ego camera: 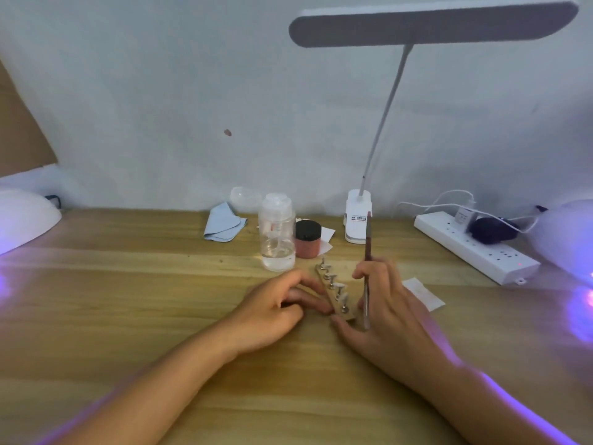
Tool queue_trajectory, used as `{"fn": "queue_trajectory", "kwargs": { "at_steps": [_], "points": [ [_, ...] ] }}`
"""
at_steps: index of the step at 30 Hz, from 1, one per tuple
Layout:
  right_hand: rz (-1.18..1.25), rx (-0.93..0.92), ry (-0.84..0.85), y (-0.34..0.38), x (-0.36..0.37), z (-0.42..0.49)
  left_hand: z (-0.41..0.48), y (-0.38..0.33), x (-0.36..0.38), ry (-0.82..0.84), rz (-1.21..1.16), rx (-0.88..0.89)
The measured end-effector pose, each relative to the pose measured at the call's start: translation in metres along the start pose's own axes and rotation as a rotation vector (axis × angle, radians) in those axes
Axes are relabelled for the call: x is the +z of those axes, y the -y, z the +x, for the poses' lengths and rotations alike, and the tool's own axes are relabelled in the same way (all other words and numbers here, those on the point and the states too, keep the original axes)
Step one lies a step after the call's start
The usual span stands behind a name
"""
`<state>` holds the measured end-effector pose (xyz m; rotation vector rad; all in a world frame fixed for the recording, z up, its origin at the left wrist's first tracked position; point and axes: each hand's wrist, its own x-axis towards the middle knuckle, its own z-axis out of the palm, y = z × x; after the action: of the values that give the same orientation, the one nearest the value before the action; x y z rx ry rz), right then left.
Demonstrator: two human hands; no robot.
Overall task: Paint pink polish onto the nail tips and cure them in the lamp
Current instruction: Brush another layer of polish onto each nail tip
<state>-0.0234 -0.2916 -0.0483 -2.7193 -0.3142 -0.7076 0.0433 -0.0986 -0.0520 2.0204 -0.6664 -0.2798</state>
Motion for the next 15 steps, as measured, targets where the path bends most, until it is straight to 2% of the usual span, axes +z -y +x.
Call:
{"fn": "queue_trajectory", "kwargs": {
  "at_steps": [2,6,8,11,15],
  "points": [
    [0.009,0.016,-0.026,-0.004,0.0,0.003,0.003,-0.001,-0.004,-0.093,-0.038,-0.023],
    [0.047,0.133,-0.037,-0.015,0.002,0.007,0.01,0.006,-0.022,-0.469,-0.049,-0.106],
    [0.074,0.172,-0.032,-0.019,0.006,0.005,0.011,0.015,-0.029,-0.587,0.0,-0.168],
    [0.084,0.183,-0.032,-0.021,0.008,0.005,0.012,0.023,-0.034,-0.63,0.059,-0.221],
    [0.093,0.155,-0.024,-0.024,0.007,0.012,0.017,0.026,-0.035,-0.645,0.095,-0.205]
  ]
}}
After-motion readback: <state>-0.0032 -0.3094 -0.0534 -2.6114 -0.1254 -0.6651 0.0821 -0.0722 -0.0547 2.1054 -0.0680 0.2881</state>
